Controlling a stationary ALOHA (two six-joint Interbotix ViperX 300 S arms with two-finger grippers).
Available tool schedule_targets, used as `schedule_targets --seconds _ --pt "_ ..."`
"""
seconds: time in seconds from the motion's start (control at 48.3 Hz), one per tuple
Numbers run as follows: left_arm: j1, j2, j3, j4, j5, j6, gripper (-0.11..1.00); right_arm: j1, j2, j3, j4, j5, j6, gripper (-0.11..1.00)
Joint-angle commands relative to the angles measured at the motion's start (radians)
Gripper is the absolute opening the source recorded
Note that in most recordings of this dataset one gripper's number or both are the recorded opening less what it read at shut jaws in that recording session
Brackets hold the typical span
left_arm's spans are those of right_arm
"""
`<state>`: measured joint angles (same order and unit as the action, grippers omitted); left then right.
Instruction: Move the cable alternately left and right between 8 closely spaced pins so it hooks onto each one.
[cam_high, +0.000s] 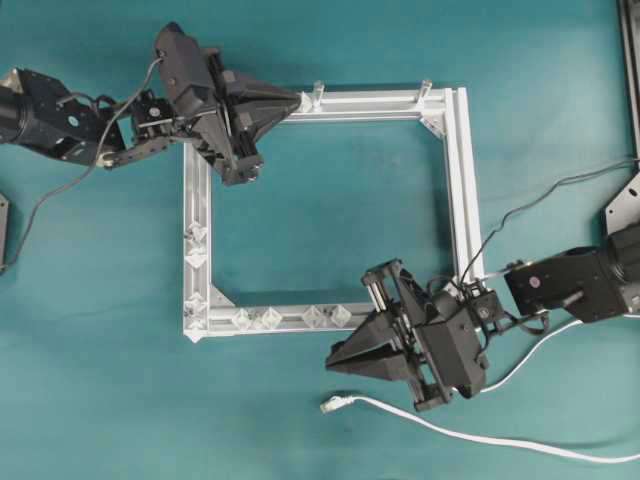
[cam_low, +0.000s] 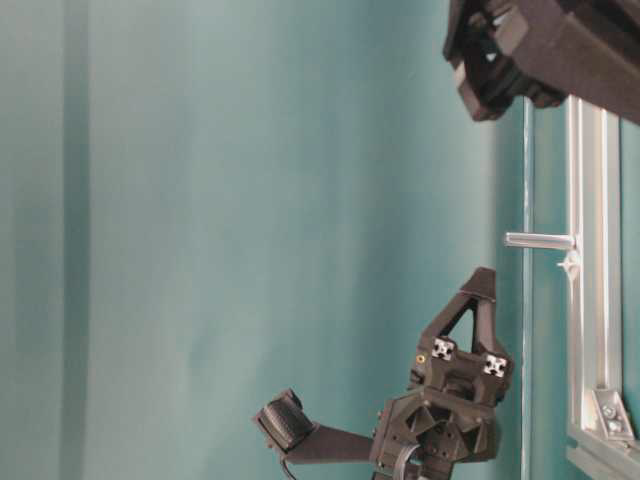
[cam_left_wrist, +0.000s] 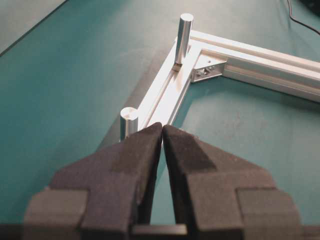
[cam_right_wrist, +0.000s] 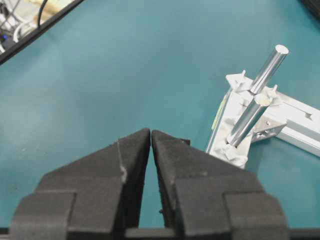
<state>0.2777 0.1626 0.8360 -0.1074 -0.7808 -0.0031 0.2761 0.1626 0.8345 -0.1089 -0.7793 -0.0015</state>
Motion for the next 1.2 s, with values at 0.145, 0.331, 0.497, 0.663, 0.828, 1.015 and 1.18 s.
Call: schedule_targets --seconds 0.145,0.331,0.497,0.663,0.828,1.015,1.18 --pt "-0.003 -0.184 -0.029 0.037 0.184 0.009 0.00 0.008 -0.086 -0.023 -0.003 0.098 0.029 0.00" --pt "-0.003 -0.318 -0.006 0.037 0.380 0.008 0.00 0.011 -0.149 -0.051 -0.003 0.276 0.063 0.00" --pt "-0.011 -0.400 0.029 0.037 0.460 0.000 0.00 0.038 -0.161 -0.084 -0.003 0.407 0.091 0.00" --pt "-0.031 -0.462 0.071 0.037 0.494 -0.003 0.00 0.080 -0.160 -0.110 -0.005 0.520 0.124 0.00" --pt "-0.057 -0.509 0.112 0.037 0.528 -0.003 0.03 0.089 -0.153 -0.129 -0.005 0.617 0.190 0.00" --pt "-0.081 -0.558 0.150 0.037 0.572 -0.003 0.09 0.089 -0.129 -0.170 -0.005 0.706 0.253 0.22" --pt "-0.087 -0.615 0.186 0.037 0.600 -0.003 0.10 0.094 -0.092 -0.218 -0.003 0.764 0.259 0.39"
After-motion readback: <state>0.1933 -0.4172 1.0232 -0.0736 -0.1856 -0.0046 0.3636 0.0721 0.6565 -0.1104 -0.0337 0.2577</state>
